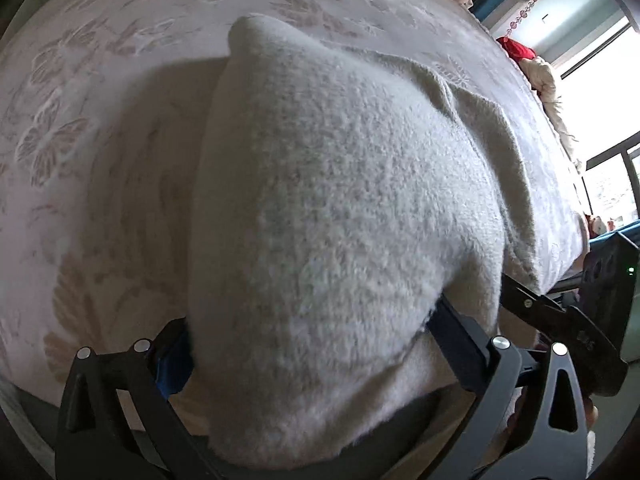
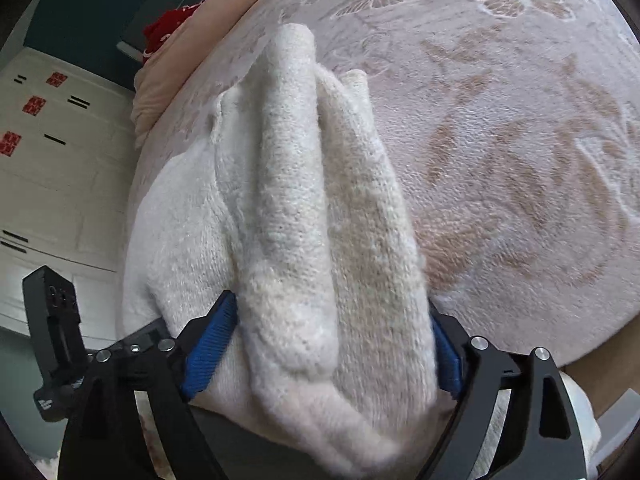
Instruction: Fold small clothes
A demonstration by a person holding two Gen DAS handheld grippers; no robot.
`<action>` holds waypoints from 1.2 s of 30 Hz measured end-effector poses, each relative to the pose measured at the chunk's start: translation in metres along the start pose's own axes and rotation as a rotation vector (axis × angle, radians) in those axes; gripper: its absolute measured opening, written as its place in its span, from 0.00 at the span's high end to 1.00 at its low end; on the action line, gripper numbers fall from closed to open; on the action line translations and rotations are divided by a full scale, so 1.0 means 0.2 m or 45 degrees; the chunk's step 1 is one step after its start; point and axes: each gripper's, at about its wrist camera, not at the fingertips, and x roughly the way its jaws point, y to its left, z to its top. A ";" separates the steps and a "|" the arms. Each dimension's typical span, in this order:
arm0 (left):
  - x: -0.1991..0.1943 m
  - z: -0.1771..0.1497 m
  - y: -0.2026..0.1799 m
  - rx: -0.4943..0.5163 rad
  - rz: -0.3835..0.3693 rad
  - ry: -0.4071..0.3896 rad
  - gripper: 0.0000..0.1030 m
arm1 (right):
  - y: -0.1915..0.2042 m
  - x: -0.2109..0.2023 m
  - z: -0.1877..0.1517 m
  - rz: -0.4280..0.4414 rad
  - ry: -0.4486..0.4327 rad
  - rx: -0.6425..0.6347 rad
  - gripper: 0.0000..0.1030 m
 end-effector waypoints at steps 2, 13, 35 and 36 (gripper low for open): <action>0.03 0.01 -0.01 -0.010 0.004 0.004 0.04 | -0.01 0.02 0.02 0.032 -0.005 0.006 0.17; -0.08 0.03 -0.06 0.128 -0.034 -0.032 0.41 | -0.02 -0.01 0.04 0.136 -0.046 0.053 0.64; -1.52 0.02 -0.43 0.461 -0.277 -0.675 0.59 | 0.84 -1.27 -0.07 0.386 -0.701 -0.367 0.66; -1.60 0.02 -0.42 0.471 -0.281 -0.721 0.59 | 0.90 -1.31 -0.07 0.400 -0.727 -0.404 0.66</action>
